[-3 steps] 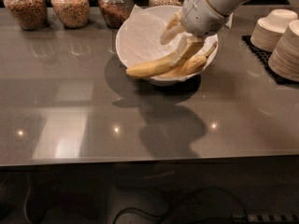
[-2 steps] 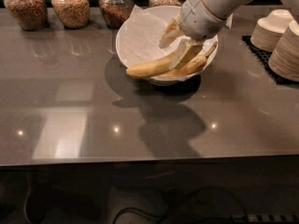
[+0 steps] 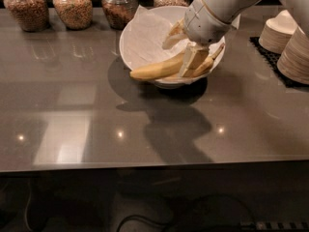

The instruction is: Pick banana from white bowl

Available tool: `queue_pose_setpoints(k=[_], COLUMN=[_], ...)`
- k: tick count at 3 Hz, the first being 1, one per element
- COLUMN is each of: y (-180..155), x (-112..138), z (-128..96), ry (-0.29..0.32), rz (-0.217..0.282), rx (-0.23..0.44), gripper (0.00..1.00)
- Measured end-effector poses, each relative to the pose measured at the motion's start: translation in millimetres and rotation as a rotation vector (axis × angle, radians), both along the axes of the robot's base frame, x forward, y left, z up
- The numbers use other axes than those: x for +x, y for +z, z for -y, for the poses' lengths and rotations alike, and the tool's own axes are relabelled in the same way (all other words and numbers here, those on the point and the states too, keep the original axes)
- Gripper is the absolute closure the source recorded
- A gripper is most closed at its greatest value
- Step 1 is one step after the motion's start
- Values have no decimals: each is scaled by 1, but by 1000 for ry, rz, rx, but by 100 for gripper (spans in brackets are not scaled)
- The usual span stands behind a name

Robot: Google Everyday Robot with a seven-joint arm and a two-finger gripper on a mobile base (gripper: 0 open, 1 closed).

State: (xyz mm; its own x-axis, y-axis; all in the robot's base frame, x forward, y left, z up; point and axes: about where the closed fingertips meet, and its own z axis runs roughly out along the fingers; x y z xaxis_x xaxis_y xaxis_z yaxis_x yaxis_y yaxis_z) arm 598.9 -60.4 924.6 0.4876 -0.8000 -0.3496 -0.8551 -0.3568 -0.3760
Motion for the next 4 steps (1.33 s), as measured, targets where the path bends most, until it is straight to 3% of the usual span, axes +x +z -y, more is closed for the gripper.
queue_pose_setpoints(k=[1, 4], y=[-7, -14], x=[3, 2], z=[1, 1], ry=[-2, 5], rz=[-9, -20], rx=[-2, -8], gripper=[43, 100])
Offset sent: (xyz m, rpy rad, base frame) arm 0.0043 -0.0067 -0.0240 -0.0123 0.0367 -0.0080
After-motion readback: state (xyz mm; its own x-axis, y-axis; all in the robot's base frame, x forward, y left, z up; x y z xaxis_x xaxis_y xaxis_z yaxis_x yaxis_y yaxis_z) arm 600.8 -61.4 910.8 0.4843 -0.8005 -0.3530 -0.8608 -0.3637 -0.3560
